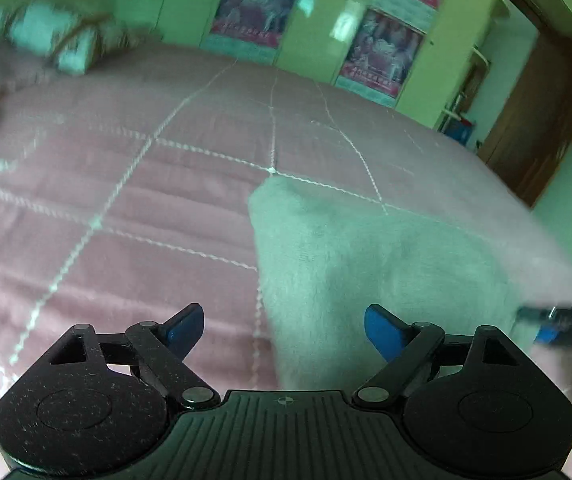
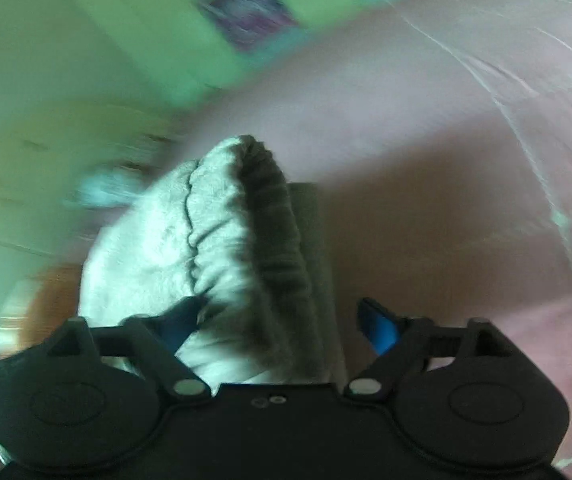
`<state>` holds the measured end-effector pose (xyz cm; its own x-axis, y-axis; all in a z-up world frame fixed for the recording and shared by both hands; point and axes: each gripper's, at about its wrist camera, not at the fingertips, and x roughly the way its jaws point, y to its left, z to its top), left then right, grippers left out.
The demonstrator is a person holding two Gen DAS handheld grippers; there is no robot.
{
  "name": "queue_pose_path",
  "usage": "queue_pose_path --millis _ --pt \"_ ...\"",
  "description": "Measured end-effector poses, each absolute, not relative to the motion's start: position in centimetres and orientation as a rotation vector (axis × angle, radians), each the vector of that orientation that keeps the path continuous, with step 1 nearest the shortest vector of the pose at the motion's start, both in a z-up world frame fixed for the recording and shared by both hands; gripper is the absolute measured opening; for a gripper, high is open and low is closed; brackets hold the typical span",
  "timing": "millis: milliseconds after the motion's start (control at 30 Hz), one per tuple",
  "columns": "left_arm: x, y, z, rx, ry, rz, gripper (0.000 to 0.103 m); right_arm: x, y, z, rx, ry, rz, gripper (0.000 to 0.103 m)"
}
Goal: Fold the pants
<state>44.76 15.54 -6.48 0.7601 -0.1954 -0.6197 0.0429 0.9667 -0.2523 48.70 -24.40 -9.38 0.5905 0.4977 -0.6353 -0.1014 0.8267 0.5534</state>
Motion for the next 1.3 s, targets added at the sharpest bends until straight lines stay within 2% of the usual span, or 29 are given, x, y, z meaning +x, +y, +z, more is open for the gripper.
queue_pose_path --millis 100,133,167,200,233,533,600,633,667,900,1100,1300 --pt "43.8 13.7 -7.6 -0.14 0.7 -0.116 0.086 47.4 -24.1 -8.6 0.481 0.768 0.374 0.069" --pt "44.0 13.2 -8.2 -0.122 0.73 -0.094 0.087 47.1 -23.8 -8.6 0.469 0.747 0.386 0.078" --pt "44.5 13.2 -8.6 -0.13 0.759 -0.073 0.088 47.1 -23.3 -9.0 0.441 0.76 0.39 0.078" --pt "44.6 13.5 -8.7 -0.163 0.759 -0.053 0.096 47.6 -23.1 -9.8 0.394 0.808 0.368 0.077" --pt "44.4 13.7 -8.8 -0.185 0.755 -0.036 0.099 48.0 -22.6 -10.7 0.356 0.856 0.352 0.08" --pt "40.9 13.2 -6.5 -0.197 0.749 0.006 0.099 43.4 -22.9 -7.8 0.354 0.816 0.382 0.087" --pt "39.5 12.7 -6.1 -0.174 0.735 0.01 0.099 41.2 -22.8 -6.7 0.353 0.803 0.39 0.09" --pt "38.5 12.3 -5.8 -0.16 0.734 0.007 0.099 40.5 -22.2 -6.3 0.344 0.796 0.388 0.096" --pt "37.4 11.8 -5.5 -0.153 0.733 0.003 0.099 39.1 -22.1 -5.8 0.333 0.793 0.389 0.097" --pt "28.4 8.9 -2.5 -0.129 0.698 -0.003 0.1 30.6 -21.8 -3.0 0.324 0.759 0.399 0.097" --pt "19.9 7.4 -0.7 -0.08 0.651 -0.003 0.103 20.8 -22.3 -0.6 0.181 0.656 0.349 0.097" --pt "12.6 5.6 0.7 -0.023 0.595 0.021 0.103 12.3 -24.6 0.5 0.176 0.564 0.292 0.097"
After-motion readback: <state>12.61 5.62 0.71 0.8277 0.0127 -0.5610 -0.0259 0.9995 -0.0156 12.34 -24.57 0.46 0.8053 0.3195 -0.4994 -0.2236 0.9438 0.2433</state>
